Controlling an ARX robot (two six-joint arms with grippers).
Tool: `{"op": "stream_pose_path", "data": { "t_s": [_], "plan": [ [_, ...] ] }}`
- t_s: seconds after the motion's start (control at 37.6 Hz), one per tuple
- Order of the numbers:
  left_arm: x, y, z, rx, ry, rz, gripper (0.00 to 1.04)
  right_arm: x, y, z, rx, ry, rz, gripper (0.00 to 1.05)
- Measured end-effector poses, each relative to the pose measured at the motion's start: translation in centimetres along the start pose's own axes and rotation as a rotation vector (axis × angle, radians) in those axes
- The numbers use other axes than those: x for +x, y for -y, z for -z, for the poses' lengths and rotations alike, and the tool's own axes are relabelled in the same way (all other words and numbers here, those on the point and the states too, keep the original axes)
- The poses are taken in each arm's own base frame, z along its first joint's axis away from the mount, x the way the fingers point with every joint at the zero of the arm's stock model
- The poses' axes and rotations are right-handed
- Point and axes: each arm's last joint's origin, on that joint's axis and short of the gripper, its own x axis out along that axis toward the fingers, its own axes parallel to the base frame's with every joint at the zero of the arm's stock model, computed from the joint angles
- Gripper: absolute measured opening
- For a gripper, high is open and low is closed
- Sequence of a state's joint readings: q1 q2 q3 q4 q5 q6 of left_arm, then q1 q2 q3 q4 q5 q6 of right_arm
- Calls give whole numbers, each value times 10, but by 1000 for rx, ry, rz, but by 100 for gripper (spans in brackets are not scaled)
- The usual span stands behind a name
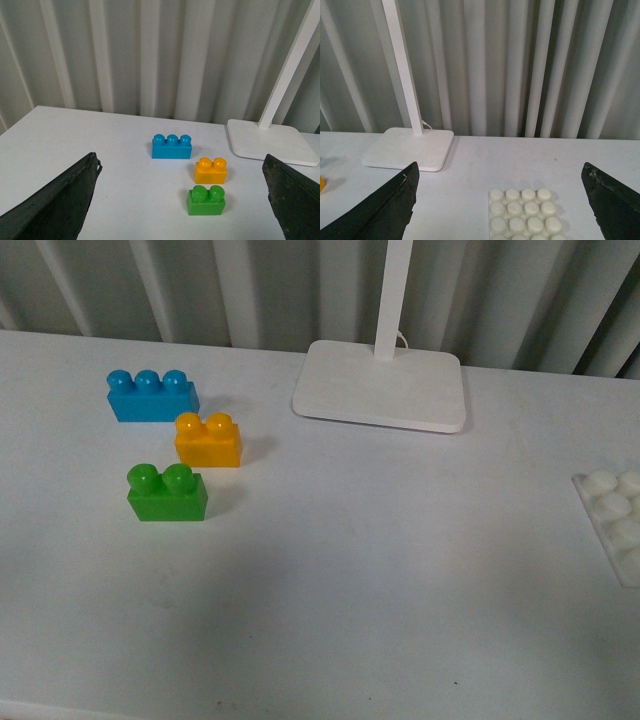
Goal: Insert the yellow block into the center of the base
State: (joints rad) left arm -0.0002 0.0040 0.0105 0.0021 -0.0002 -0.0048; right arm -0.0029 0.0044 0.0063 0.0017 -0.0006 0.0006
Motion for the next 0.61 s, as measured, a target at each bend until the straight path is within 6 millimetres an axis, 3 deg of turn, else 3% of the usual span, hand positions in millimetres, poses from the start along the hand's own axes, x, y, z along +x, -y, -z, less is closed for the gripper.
{"op": "stream_pose_path", "data": {
  "t_s": [0.61],
  "plan": [
    [0,0,0,0,0,0,98,0,0,0,0,0,0,95]
  ]
}}
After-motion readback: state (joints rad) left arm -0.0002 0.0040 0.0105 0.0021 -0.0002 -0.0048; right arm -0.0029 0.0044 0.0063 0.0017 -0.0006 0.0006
